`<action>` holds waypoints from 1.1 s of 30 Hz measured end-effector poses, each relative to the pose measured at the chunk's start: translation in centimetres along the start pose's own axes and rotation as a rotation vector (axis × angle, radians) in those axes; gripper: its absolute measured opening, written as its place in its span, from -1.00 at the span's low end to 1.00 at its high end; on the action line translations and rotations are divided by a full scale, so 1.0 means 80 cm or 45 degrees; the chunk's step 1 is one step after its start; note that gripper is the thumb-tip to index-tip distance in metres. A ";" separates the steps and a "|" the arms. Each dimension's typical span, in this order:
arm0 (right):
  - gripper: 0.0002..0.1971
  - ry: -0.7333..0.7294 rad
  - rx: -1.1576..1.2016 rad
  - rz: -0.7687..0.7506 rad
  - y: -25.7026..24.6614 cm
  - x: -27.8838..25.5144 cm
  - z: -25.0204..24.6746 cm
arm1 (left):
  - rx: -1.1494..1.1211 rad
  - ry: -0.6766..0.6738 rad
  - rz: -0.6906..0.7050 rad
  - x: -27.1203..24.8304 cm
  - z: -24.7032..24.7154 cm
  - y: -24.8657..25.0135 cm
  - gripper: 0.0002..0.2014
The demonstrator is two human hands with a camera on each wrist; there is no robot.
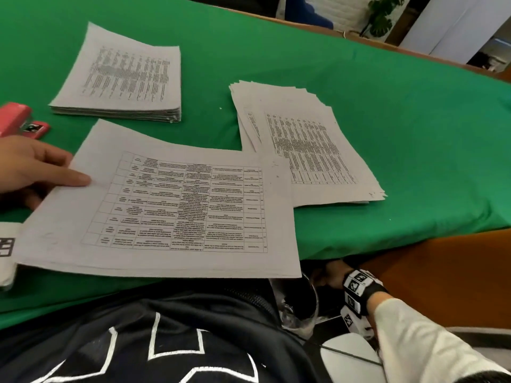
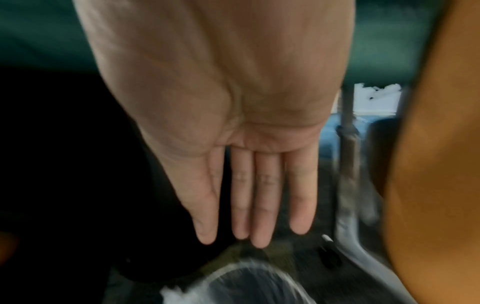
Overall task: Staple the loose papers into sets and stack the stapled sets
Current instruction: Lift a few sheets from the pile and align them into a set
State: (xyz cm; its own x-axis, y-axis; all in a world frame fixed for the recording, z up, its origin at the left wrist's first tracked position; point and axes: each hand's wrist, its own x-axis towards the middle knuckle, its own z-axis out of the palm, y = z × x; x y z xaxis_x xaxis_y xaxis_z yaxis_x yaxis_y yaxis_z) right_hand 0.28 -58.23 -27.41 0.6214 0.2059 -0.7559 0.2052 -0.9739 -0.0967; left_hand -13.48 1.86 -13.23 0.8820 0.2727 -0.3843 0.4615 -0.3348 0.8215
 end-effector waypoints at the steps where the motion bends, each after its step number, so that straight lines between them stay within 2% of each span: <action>1: -0.77 0.027 -0.038 -0.035 -0.003 -0.011 -0.007 | 0.006 -0.006 0.032 -0.010 0.007 0.015 -0.68; 3: -0.78 -0.003 -0.098 -0.110 -0.016 -0.045 -0.022 | -0.021 -0.018 -0.033 -0.031 0.018 0.037 -0.91; 5: -0.87 -0.134 -0.122 -0.239 -0.042 -0.093 -0.042 | -0.088 -0.060 -0.040 -0.047 0.026 0.050 -0.89; 6: -0.92 -0.205 -0.128 -0.298 -0.054 -0.118 -0.055 | -0.129 -0.087 -0.027 -0.054 0.027 0.054 -0.86; 7: -0.94 -0.250 -0.149 -0.375 -0.067 -0.143 -0.068 | -0.154 -0.117 -0.019 -0.061 0.027 0.054 -0.73; 9: -0.86 -0.360 -0.140 -0.519 -0.099 -0.192 -0.101 | -0.155 -0.123 0.009 -0.067 0.025 0.052 -0.38; 10: -0.77 -0.402 -0.108 -0.574 -0.112 -0.210 -0.119 | -0.166 -0.106 0.041 -0.072 0.025 0.053 -0.34; 11: -0.70 -0.409 -0.060 -0.622 -0.126 -0.227 -0.138 | -0.192 -0.078 0.091 -0.078 0.027 0.055 -0.41; 13: -0.64 -0.256 0.117 -0.717 -0.149 -0.245 -0.173 | -0.269 0.012 0.189 -0.089 0.029 0.059 -0.64; 14: -0.65 -0.037 0.265 -0.779 -0.161 -0.245 -0.191 | -0.284 0.074 0.245 -0.096 0.029 0.061 -0.76; 16: -0.67 0.615 0.649 -0.838 -0.178 -0.229 -0.221 | -0.280 0.200 0.380 -0.105 0.032 0.062 -0.82; 17: -0.55 0.871 0.808 -0.847 -0.188 -0.215 -0.237 | -0.282 0.263 0.471 -0.106 0.028 0.063 -0.78; 18: -0.34 1.009 0.925 -0.860 -0.199 -0.202 -0.251 | -0.316 0.297 0.529 -0.108 0.023 0.067 -0.79; 19: -0.13 1.036 1.021 -0.886 -0.209 -0.189 -0.262 | -0.384 0.336 0.582 -0.110 0.019 0.074 -0.85; 20: 0.00 0.939 1.162 -0.937 -0.217 -0.176 -0.272 | -0.418 0.376 0.640 -0.113 0.013 0.079 -0.84; 21: 0.06 0.788 1.315 -0.993 -0.225 -0.165 -0.278 | -0.454 0.439 0.700 -0.114 0.008 0.083 -0.78; 23: -0.06 0.536 1.482 -1.097 -0.246 -0.158 -0.280 | -0.464 0.580 0.785 -0.118 -0.004 0.095 -0.78; 24: -0.17 0.496 1.505 -1.141 -0.259 -0.161 -0.277 | -0.441 0.618 0.809 -0.121 -0.010 0.102 -0.81; 26: -0.28 0.582 1.507 -1.250 -0.286 -0.171 -0.271 | -0.445 0.651 0.845 -0.119 -0.023 0.111 -0.82; 30: -0.48 0.893 1.578 -1.413 -0.324 -0.196 -0.277 | -0.540 0.775 0.965 -0.120 -0.030 0.145 -0.70; 33: -0.63 0.978 1.506 -1.526 -0.339 -0.208 -0.277 | -0.585 0.800 1.041 -0.131 -0.022 0.167 -0.69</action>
State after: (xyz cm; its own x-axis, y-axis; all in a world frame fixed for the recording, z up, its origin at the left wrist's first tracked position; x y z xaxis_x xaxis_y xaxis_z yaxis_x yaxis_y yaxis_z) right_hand 1.14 -33.15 2.17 0.7951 0.4148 0.4424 0.3803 0.2272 -0.8965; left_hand -16.72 -3.84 2.49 0.6388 0.5730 0.5134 -0.4257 -0.2926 0.8562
